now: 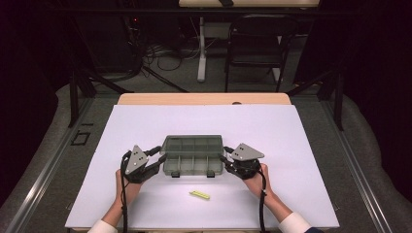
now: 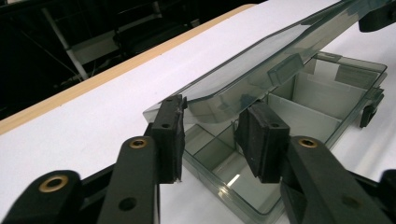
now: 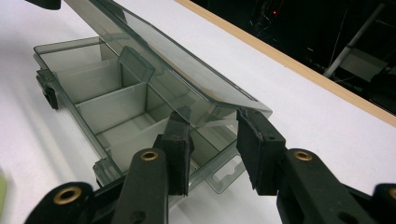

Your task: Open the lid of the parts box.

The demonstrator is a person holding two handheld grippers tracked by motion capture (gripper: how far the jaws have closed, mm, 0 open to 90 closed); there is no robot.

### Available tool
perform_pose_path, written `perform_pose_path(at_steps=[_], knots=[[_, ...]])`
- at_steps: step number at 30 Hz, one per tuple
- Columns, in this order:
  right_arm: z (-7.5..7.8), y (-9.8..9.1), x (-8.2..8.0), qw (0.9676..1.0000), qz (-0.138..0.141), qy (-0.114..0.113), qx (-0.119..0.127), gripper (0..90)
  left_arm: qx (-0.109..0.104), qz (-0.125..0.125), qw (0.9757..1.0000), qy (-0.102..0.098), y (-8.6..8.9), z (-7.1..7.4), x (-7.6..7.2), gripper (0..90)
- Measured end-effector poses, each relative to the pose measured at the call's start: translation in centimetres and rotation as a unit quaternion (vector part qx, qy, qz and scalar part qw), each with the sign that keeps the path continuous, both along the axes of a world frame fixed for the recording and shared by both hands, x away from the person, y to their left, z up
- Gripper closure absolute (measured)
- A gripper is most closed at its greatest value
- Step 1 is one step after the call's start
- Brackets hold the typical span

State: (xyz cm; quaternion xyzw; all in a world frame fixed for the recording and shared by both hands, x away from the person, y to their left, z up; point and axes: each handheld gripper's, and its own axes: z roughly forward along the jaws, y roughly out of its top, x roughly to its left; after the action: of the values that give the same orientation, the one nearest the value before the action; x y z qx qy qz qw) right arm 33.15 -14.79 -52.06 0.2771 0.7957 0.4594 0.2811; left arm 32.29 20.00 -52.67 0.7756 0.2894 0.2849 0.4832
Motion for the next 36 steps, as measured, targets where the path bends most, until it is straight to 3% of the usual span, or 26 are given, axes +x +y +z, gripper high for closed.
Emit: perform_pose_path(at_steps=[6,14,23,36], knots=[[0.5,0.1,0.4,1.0,-0.004,-0.001,-0.001,65.8,-0.007,-0.003,1.0,0.001,0.2,0.3,0.4,64.8],[1.0,0.2,0.9,1.0,-0.006,0.003,-0.005,67.2,0.0,-0.013,0.9999,0.008,0.5,1.2,1.2,66.8],[2.1,0.3,1.8,0.9998,-0.01,0.018,-0.004,68.6,-0.019,-0.022,0.9992,0.026,0.7,2.0,2.4,67.2],[2.9,0.4,2.5,0.9995,-0.011,0.027,-0.009,70.3,-0.022,-0.027,0.9987,0.036,0.9,2.6,3.3,69.1]])
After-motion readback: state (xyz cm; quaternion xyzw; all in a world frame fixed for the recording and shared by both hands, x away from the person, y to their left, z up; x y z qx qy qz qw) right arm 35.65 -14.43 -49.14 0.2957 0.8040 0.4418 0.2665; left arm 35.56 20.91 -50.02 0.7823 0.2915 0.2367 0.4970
